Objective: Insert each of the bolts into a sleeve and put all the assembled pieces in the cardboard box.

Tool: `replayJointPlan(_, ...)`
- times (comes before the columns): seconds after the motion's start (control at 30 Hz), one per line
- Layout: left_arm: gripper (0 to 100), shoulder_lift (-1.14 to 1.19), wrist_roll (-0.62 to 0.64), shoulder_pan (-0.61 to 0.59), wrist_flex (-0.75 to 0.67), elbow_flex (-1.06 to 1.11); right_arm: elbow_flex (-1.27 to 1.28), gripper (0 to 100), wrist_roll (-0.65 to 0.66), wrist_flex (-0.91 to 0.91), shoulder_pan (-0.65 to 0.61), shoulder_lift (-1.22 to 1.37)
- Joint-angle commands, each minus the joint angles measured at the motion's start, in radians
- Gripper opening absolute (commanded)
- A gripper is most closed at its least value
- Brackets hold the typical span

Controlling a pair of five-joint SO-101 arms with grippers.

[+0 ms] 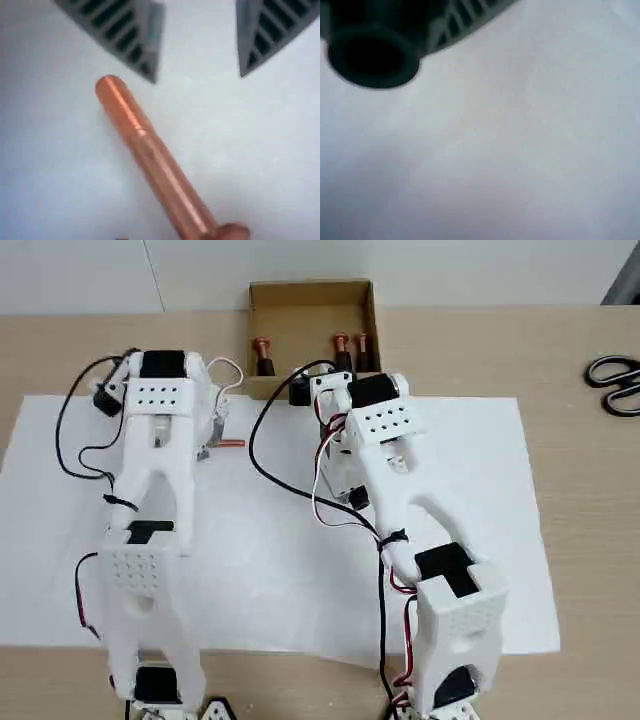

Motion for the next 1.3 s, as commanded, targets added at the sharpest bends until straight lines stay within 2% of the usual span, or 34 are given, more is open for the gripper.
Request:
replayJointPlan(0.0,15,-0.005,-0.008,-0.002,-0.021,-0.033,-0.005,0.6,0.0,-0.007,0.012,-0.068)
replayJointPlan(0.23,15,0.098,-0.006,-0.061,-0.101,-0.035,-0.005,0.6,0.0,-0.007,0.012,-0.068)
replayJointPlan(0.67,14,0.133,-0.006,-0.08,-0.097,-0.027,-0.003,0.6,0.0,-0.007,0.012,-0.067)
replayJointPlan(0.87,0,0.133,-0.011,-0.077,-0.074,-0.031,-0.003,0.6,0.0,-0.007,0.012,-0.067)
replayJointPlan(1.1,1,0.129,-0.015,-0.069,-0.054,-0.035,-0.003,0.6,0.0,-0.007,0.012,-0.067)
replayJointPlan(1.27,1,0.124,-0.166,-0.063,-0.043,-0.077,-0.003,0.6,0.0,-0.007,0.012,-0.067)
